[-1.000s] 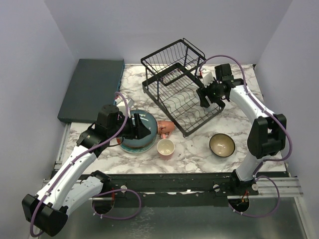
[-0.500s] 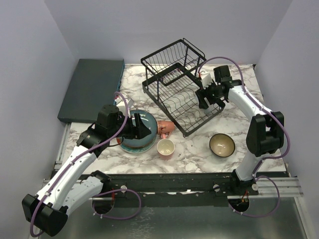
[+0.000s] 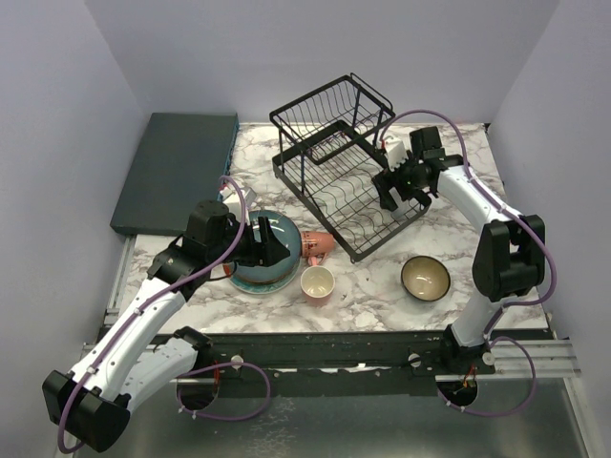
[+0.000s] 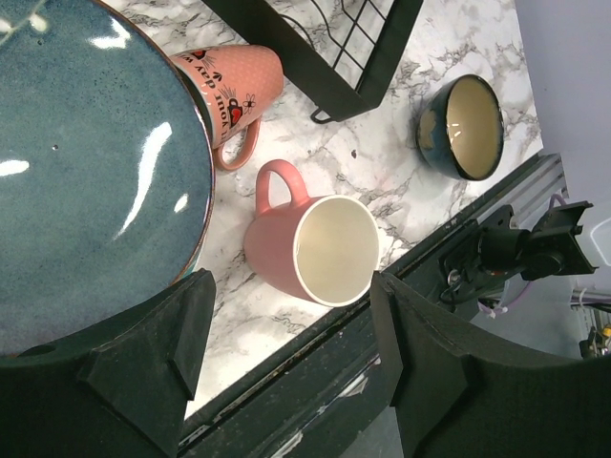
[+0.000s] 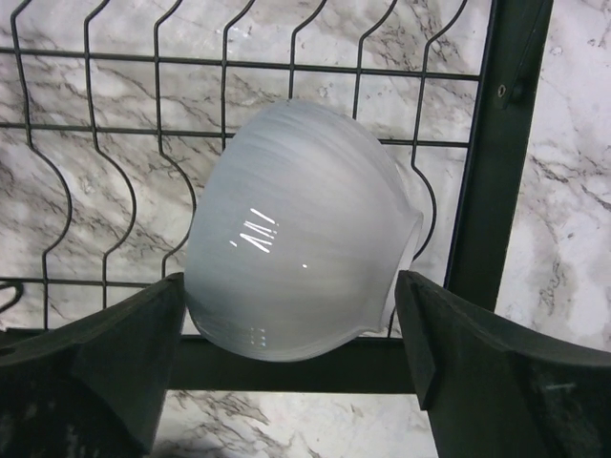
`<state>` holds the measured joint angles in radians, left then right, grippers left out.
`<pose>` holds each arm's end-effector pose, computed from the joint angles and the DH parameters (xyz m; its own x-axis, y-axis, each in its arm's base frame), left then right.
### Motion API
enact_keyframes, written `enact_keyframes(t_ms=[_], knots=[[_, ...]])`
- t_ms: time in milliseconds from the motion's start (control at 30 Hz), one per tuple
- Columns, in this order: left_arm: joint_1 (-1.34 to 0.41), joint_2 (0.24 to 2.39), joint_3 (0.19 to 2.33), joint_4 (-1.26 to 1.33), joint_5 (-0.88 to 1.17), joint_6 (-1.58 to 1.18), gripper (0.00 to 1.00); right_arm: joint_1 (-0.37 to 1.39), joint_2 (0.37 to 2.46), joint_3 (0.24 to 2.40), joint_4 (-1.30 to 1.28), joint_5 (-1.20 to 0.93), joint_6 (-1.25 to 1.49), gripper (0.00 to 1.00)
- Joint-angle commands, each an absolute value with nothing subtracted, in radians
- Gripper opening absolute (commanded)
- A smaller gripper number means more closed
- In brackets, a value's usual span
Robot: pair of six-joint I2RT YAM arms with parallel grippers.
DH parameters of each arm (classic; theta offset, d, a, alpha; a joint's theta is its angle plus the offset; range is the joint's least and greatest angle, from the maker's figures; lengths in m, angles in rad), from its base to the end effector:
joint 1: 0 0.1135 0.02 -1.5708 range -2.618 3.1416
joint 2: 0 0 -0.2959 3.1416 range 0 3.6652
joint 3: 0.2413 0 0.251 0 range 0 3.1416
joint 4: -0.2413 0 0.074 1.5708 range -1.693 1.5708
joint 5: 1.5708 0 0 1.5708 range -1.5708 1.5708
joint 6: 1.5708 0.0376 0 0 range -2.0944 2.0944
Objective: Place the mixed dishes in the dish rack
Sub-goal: Insert the bowl into the dish rack.
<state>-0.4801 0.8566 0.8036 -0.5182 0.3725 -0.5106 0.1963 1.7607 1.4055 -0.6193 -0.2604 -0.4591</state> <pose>0.1395 -0.0881 0.3251 -0.7613 -0.1168 -0.6378 0.3779 0.7194 -0.5828 0.3779 0.0850 0.2843 -0.5811 -0.5521 -0.5978 -0.6557 0.7528 -0.0579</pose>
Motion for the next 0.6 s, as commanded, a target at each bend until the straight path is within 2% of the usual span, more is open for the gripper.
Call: enact_keyframes(t_ms=[0,567], knots=[[-0.486,0.859,0.792,-0.529,0.351,-0.499,0.73,0.193,1.75,1.395,-0.584,-0.252,-0.449,1.0],[-0.486,0.865,0.792,-0.53,0.35,-0.499,0.74,0.193,1.683,1.407,-0.525,-0.15,-0.41,1.0]])
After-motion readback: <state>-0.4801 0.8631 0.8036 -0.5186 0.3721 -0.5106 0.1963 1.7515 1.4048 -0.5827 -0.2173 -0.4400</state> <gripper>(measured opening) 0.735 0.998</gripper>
